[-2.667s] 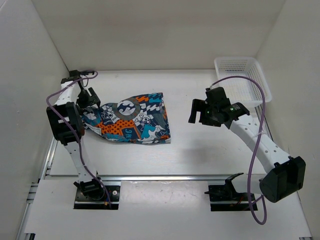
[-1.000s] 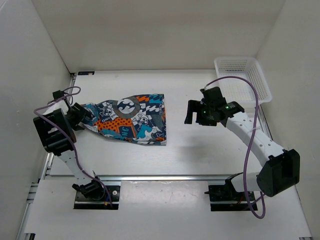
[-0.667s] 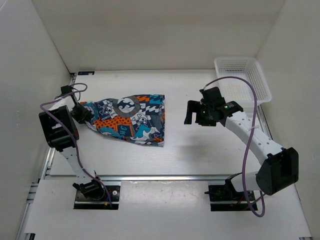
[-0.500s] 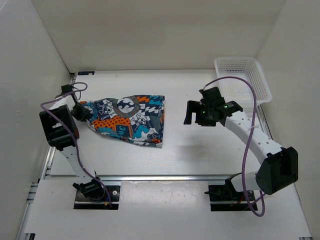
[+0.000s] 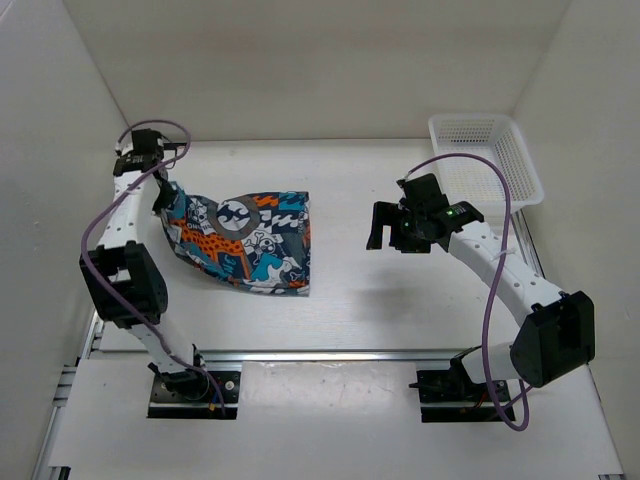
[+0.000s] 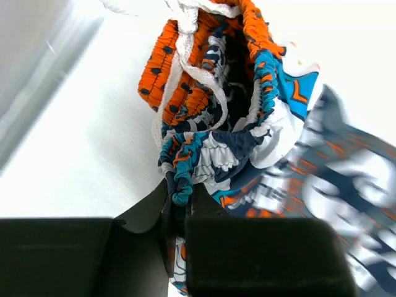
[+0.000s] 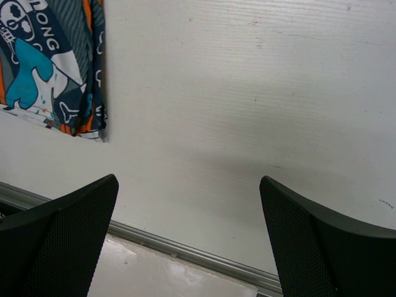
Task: Fold and stack the shorts
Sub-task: Fold the shorts
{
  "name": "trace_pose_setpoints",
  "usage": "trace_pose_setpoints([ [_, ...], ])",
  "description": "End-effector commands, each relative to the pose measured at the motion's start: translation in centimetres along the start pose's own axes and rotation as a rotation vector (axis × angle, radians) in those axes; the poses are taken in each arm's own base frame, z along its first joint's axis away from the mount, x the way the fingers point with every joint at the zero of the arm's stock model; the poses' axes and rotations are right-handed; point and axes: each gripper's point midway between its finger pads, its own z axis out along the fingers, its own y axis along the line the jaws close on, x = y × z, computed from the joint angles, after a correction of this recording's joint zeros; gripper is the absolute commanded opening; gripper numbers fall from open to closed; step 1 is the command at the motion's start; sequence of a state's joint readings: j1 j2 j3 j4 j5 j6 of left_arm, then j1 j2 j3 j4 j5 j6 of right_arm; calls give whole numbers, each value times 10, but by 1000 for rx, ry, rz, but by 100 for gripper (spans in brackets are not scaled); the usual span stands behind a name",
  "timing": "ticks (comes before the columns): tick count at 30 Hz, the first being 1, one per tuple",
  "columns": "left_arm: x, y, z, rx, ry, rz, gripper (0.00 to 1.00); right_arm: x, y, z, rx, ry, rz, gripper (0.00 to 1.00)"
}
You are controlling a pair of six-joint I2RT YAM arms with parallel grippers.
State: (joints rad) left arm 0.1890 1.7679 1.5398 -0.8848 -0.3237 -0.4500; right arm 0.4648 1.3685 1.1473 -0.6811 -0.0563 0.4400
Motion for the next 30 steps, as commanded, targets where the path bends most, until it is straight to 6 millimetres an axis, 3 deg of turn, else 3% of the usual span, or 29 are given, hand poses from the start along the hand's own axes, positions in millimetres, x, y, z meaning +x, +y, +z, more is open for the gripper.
trace_pose_setpoints([
  [1,-24,12,-65,-83,-147,83,10,-5,3,-2,-19,-17,-13,100],
  [2,-24,-1,-80,-61,-176,112,10,-5,3,-2,-19,-17,-13,100],
  [4,-25,-7,-99,-68,-214,151,10,-6,4,-5,-23,-26,-14,100],
  [8,-8,-40,-133,3,-235,252,10,-7,4,-8,-27,-34,-15,100],
  [11,27,-69,-148,29,-223,361,10,-4,1,-9,-15,-30,-14,100],
  [12,47,-85,-151,48,-214,402,10,-3,1,-9,-15,-29,-14,100],
  [15,81,-104,-148,32,-199,469,10,-5,1,-11,-10,-41,-6,100],
  [16,102,-114,-145,23,-185,502,10,-5,1,-11,-10,-42,-6,100],
  [23,169,-152,-137,-58,-176,602,10,-1,-6,-13,6,-42,3,100],
  [27,192,-171,-128,-66,-133,627,10,1,-7,-14,6,-42,3,100],
  [30,200,-185,-126,-47,-100,579,10,1,3,-9,-50,-47,22,93],
])
